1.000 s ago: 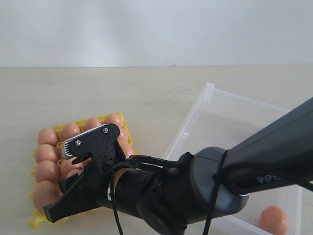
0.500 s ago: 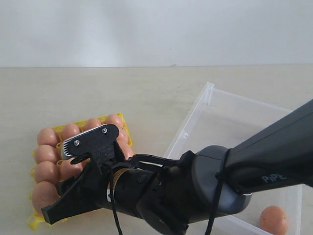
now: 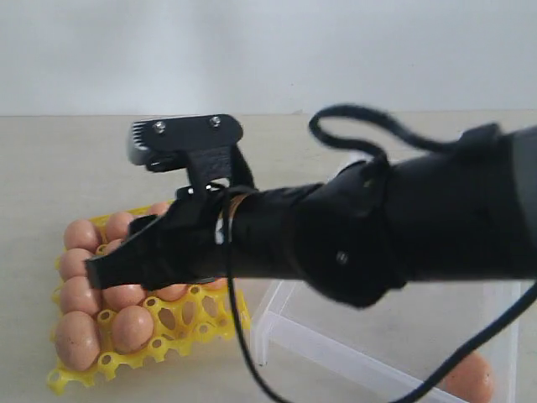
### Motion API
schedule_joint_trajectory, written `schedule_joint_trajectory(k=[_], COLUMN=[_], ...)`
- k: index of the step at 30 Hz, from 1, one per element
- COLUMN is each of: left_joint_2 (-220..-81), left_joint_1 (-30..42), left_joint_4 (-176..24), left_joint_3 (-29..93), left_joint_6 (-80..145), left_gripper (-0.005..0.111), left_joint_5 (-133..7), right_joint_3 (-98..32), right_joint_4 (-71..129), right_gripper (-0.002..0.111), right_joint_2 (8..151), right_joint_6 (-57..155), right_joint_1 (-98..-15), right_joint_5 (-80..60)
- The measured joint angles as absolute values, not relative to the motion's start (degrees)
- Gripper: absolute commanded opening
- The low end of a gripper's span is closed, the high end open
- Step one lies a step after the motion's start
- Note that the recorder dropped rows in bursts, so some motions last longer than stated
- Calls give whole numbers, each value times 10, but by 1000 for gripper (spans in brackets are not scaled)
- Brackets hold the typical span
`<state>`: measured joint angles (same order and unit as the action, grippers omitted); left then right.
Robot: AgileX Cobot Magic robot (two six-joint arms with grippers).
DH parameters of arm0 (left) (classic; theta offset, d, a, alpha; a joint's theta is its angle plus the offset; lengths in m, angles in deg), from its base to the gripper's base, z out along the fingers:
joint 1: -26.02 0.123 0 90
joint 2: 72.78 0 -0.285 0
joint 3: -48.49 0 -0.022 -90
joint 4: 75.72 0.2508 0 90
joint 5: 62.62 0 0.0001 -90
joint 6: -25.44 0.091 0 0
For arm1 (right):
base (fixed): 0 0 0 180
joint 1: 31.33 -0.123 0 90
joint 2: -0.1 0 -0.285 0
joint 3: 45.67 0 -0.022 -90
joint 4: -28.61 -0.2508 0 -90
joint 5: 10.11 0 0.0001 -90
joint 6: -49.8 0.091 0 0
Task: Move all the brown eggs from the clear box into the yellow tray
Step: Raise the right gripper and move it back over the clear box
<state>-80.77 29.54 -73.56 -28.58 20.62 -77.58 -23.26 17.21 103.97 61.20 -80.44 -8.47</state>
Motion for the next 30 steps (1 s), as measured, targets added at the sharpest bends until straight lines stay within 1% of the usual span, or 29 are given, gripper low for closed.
schedule_joint_trajectory(k=[4,7,10,14,15,21,24,30], left_joint_2=[-808,-808,-808,-808,-808,-808,-808,-808], left_joint_1=[295,295,295,295,295,295,295,295], left_joint_4=[-736,-736,-736,-736,-736,-736,-736,-736], left_joint_3=[-286,-286,-286,-286,-286,-286,-286,-286], left_joint_6=[206,206,206,206,206,206,206,206], left_gripper=[4,4,4,4,4,4,4,4], left_joint_5=[-776,-776,-776,-776,-776,-776,-776,-776], right_joint_3=[-272,-305,-337,-357,-357,-357,-357,-357], right_joint_4=[187,214,254,314,327,366,368,358], right_gripper=[41,41,43,57,59,59,59,59], right_joint_2=[1026,1017,1012,1009,1009,1048,1078,1104], right_joint_6=[575,560,556,544,533,468,464,474], right_joint_1=[-728,-670,-625,-583,-575,-555,-555,-554], right_joint_5=[-308,-421,-495,-561,-581,-768,-792,-797])
